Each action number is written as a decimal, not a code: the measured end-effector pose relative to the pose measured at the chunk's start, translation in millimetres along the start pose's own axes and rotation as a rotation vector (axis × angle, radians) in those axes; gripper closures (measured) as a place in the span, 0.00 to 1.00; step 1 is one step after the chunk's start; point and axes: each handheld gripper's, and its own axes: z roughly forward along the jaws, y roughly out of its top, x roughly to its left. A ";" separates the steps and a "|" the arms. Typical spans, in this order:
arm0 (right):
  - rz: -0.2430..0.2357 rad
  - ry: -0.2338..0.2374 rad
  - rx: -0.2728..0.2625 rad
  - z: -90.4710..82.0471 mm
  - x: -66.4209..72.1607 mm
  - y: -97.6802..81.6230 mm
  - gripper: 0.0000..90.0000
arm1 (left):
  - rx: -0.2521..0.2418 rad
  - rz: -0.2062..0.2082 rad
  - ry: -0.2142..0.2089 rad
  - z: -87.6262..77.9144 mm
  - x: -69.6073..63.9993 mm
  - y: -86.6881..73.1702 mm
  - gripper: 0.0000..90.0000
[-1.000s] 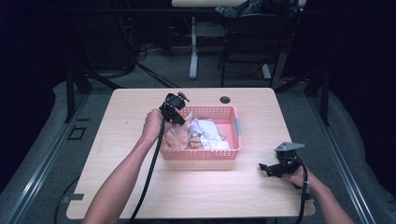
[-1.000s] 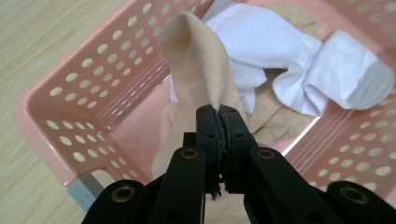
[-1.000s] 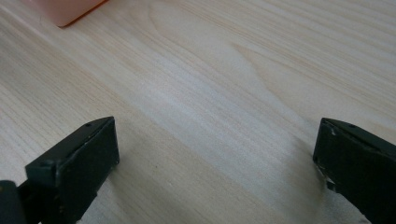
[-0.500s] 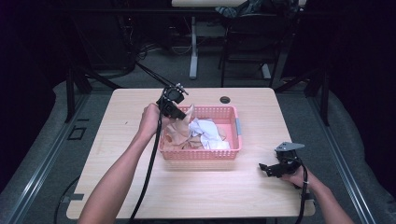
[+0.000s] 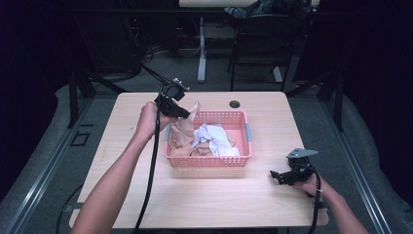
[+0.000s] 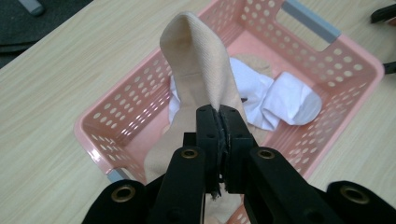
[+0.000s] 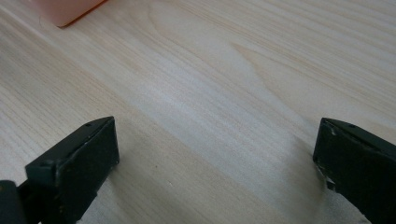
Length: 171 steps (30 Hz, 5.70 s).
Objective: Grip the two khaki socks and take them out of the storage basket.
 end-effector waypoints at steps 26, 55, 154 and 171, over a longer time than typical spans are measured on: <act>0.001 0.000 -0.001 0.1 -0.1 0.0 0.00 | -0.107 -0.047 0.032 -73.3 29.6 -12.6 0.97; 0.003 -0.002 0.000 0.1 0.3 0.0 0.00 | -0.054 -0.283 0.141 -93.1 109.0 -123.8 0.97; -0.001 0.001 0.000 0.0 -0.1 0.0 0.00 | 0.019 0.045 -0.032 57.1 9.8 -46.4 0.09; -0.002 0.004 -0.001 0.0 -0.3 -0.1 0.00 | 0.199 0.090 -0.013 111.8 4.1 -48.9 0.26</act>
